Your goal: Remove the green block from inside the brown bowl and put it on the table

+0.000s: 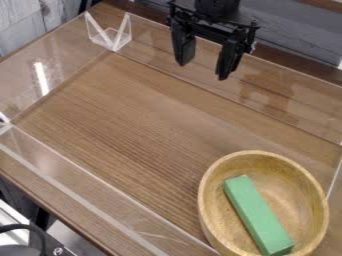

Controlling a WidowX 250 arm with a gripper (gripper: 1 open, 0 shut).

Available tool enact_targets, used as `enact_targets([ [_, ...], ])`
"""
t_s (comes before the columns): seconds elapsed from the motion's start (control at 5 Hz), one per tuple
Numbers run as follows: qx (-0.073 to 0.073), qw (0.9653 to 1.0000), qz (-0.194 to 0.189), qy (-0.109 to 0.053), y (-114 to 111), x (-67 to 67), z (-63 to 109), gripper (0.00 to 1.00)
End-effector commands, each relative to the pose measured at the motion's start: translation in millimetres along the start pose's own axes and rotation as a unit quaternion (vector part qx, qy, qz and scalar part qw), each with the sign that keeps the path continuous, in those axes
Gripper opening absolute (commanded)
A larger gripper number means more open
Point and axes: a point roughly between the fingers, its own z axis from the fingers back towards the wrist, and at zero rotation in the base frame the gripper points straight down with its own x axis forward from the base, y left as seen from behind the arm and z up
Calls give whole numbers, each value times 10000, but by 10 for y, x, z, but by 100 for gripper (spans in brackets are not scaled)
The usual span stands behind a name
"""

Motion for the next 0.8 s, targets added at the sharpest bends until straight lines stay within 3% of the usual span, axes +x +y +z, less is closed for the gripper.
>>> enact_targets([
  [0.0,14,9997,-247,7,179,28,-51,100],
  [0.2,37,9988,-496,12,393,44,-123,100],
  [0.6,76,9967,-744,-320,363,136,-149,100],
])
